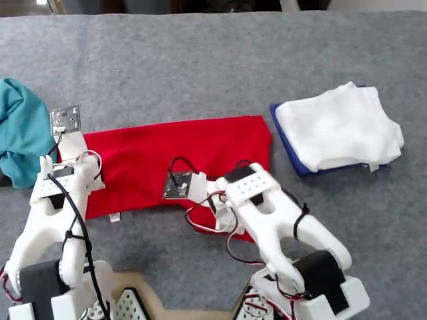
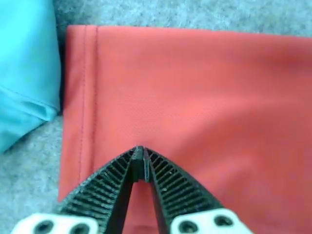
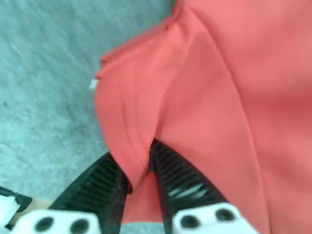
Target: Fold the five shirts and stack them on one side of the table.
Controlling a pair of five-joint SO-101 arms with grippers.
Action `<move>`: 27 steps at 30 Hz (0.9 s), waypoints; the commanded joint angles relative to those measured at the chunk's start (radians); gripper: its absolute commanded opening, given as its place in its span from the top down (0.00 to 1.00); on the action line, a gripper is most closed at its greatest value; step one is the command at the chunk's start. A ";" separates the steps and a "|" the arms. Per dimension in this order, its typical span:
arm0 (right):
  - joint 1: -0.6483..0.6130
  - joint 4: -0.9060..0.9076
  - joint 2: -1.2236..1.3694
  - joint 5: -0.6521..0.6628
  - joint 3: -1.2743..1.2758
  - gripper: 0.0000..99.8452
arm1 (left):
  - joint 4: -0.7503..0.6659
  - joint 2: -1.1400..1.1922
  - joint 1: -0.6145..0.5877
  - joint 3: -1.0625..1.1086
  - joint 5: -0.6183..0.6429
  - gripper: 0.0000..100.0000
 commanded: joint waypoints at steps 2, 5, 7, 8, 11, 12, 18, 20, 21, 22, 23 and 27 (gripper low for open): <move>0.026 0.020 -0.005 -0.002 -0.016 0.98 | -0.014 -0.029 -0.012 -0.004 0.006 0.97; 0.026 0.021 -0.005 -0.002 -0.016 0.94 | -0.014 -0.029 -0.012 -0.004 0.005 0.97; 0.026 0.037 -0.007 0.000 -0.018 0.85 | -0.014 -0.029 -0.012 -0.004 0.003 0.97; 0.025 0.052 -0.012 0.000 -0.019 0.81 | -0.014 -0.029 -0.012 -0.004 0.003 0.97; -0.014 0.095 -0.074 0.006 -0.012 0.77 | -0.014 -0.029 -0.012 -0.004 0.003 0.97; -0.028 0.120 -0.105 0.000 -0.012 0.77 | -0.014 -0.029 -0.012 -0.004 0.003 0.97; -0.087 0.184 -0.257 0.000 0.021 0.77 | -0.014 -0.029 -0.012 -0.004 0.002 0.97; -0.089 0.152 -0.257 -0.011 0.065 0.77 | -0.014 -0.029 -0.012 -0.004 0.002 0.97; -0.097 0.135 -0.257 -0.031 0.088 0.77 | -0.014 -0.029 -0.012 -0.004 0.002 0.97; -0.107 0.123 -0.257 -0.051 0.108 0.77 | -0.014 -0.029 -0.012 -0.004 0.002 0.97; -0.121 0.115 -0.257 -0.064 0.127 0.77 | -0.014 -0.029 -0.012 -0.004 0.002 0.97; -0.176 0.057 -0.259 -0.115 0.173 0.77 | -0.014 -0.029 -0.012 -0.004 0.002 0.97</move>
